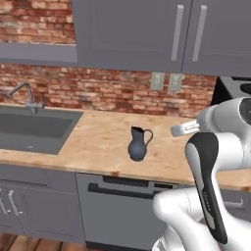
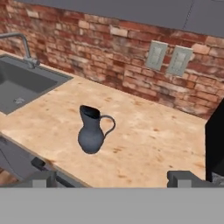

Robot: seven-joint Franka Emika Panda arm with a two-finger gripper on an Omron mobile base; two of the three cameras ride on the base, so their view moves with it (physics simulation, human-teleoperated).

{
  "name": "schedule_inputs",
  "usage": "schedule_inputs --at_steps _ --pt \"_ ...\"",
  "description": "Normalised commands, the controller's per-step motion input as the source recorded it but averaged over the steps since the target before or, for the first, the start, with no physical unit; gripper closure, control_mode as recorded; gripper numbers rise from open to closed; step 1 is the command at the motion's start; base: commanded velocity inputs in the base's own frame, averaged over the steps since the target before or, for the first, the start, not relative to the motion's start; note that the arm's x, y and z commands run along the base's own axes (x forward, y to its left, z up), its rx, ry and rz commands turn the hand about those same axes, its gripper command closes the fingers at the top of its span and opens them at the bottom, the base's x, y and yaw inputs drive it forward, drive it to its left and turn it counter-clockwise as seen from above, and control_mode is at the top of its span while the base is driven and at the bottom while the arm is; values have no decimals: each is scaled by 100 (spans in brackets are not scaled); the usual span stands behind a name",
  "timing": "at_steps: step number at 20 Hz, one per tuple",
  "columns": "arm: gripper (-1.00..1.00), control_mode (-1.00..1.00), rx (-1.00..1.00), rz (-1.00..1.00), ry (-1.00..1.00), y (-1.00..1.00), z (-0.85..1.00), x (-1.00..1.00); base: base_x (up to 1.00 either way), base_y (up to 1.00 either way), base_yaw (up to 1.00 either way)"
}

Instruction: Move the pickle and steak from the top shelf to the second highest shelf to make space. Then, place the pitcher from the counter on the cleared top shelf.

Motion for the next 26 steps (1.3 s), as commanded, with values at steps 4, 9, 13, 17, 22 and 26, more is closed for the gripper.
schedule_inputs --at_steps 4,9,13,17,22,26 --pt "-100 100 0 0 0 0 0 0 49 23 0" --pt "-100 100 0 0 0 0 0 0 47 27 0" --pt "-100 100 0 0 0 0 0 0 30 26 0" --pt "-100 -100 0 0 1 1 0 2 5 5 0" --pt "-100 -100 0 3 0 0 0 5 0 0 0" --pt "-100 -100 0 21 0 -2 -1 33 0 0 0"
